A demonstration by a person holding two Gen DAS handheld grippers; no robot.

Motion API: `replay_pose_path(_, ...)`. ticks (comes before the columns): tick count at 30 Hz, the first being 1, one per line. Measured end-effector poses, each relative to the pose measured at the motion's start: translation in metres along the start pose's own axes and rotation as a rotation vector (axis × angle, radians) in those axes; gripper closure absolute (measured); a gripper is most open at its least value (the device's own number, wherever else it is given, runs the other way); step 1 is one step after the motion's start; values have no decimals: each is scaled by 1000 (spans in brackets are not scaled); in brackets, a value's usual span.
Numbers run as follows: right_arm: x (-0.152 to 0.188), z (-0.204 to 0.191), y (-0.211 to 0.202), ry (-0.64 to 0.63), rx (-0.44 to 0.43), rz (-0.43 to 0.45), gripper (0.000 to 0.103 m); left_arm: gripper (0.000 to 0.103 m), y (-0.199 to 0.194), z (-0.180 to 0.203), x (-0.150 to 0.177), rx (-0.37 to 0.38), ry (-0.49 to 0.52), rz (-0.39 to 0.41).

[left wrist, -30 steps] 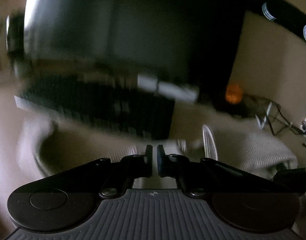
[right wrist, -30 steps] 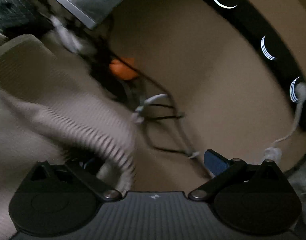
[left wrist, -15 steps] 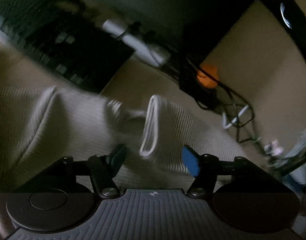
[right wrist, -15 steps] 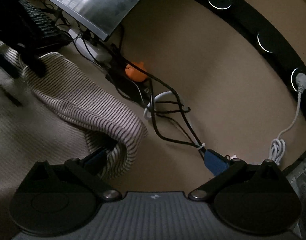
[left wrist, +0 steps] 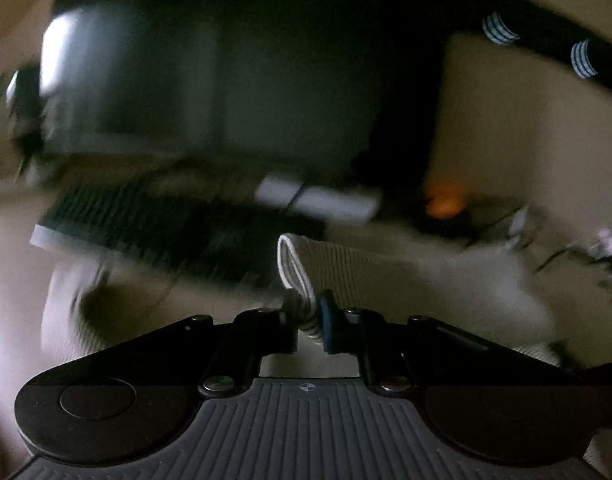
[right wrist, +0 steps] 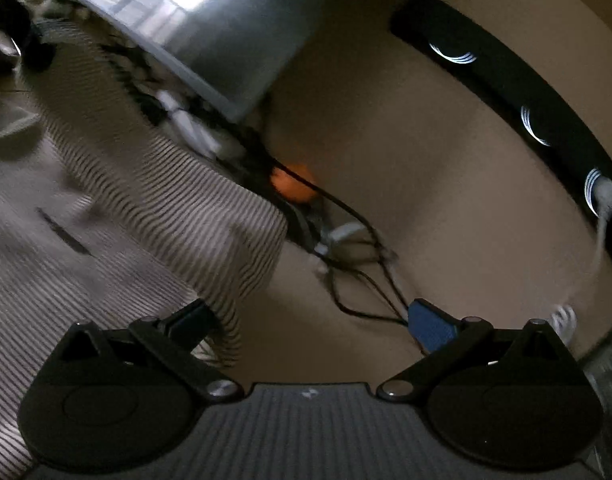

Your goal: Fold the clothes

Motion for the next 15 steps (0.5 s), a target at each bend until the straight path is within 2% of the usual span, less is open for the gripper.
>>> replay_pose_path(2, -3, -11, -3, -37, -26, 9, 0, 90, 10, -10, 17, -12, -13, -46)
replay_pose_path(5, -4, -21, -9, -86, -50, 16, 0, 88, 16, -16, 33, -13, -8, -63)
replay_pose_path(10, -23, 4, -26, 88, -164, 39, 0, 88, 8, -20, 26, -33, 9, -39)
replay_pose_path(12, -33, 12, -22, 171, -159, 44, 0, 88, 9, -25, 27, -40, 7, -49)
replay_pose_path(15, -26, 3, 4, 135, -93, -14, 0, 88, 6, -24, 27, -40, 26, -60)
Point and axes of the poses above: each gripper's, at about its wrist camera, not at the fingertips, and y roughly the way its jaws point, z to its right, x to its underside, the point moved 4 cm from there along y, roughly the way its jaws point, and after that the axes turned 3 degrees about x, right-handed, at the moved point
